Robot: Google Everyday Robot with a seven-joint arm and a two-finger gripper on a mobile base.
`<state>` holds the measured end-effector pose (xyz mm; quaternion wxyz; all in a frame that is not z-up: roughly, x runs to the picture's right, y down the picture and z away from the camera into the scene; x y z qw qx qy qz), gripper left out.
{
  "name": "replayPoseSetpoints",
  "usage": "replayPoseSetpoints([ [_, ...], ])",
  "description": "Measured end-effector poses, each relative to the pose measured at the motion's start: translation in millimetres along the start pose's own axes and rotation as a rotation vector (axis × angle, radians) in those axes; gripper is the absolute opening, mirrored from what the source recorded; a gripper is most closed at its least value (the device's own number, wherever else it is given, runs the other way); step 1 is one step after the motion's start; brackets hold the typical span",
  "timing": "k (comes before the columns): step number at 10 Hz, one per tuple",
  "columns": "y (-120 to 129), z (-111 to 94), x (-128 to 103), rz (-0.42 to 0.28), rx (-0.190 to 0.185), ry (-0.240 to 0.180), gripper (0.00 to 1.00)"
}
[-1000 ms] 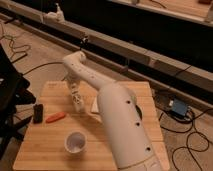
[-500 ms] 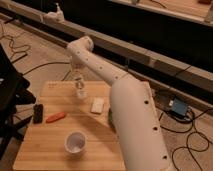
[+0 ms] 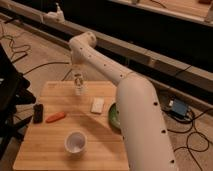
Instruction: Stand the bottle upright
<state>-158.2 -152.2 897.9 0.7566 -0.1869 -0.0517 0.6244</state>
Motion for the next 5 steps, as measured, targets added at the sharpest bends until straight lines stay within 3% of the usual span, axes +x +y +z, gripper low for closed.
replayPoseSetpoints([
  [5,1.6,0.6,0.1,-0.001,-0.001,0.001,0.00],
])
